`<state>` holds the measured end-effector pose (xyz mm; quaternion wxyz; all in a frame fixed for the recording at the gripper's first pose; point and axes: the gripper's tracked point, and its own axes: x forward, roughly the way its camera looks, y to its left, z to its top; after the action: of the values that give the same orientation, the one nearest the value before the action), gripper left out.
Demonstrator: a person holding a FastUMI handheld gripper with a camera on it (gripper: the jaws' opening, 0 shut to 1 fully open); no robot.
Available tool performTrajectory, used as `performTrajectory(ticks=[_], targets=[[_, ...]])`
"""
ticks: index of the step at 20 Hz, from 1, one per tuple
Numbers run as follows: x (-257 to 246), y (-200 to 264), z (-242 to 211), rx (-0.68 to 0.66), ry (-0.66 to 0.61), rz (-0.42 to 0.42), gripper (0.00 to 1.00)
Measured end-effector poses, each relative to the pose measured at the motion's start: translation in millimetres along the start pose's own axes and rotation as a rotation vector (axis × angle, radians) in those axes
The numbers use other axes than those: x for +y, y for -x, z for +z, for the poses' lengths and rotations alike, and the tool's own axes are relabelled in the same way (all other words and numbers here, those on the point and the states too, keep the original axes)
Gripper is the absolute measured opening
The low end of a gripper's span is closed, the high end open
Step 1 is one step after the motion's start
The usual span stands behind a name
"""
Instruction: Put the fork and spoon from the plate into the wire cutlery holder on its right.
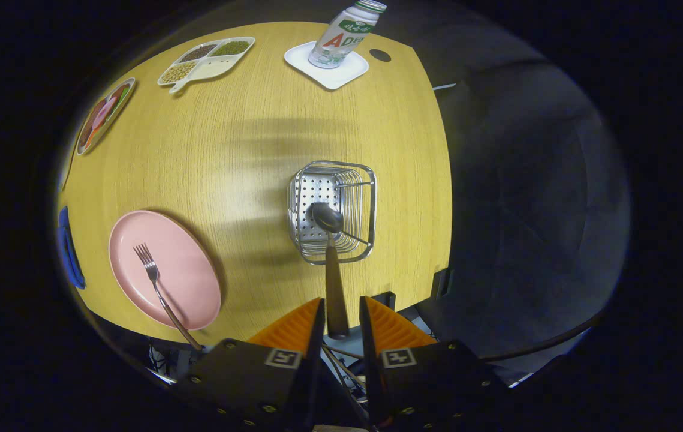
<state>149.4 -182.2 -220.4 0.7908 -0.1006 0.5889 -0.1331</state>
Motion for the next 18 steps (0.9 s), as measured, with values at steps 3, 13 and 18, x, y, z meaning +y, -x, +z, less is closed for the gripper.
performTrajectory(ticks=[3, 13, 18], targets=[[-1, 19, -4, -0.031, -0.049, -0.007, 0.53], [52, 50, -5, -0.133, 0.056, 0.0, 0.53], [126, 44, -15, -0.154, 0.167, 0.083, 0.53]])
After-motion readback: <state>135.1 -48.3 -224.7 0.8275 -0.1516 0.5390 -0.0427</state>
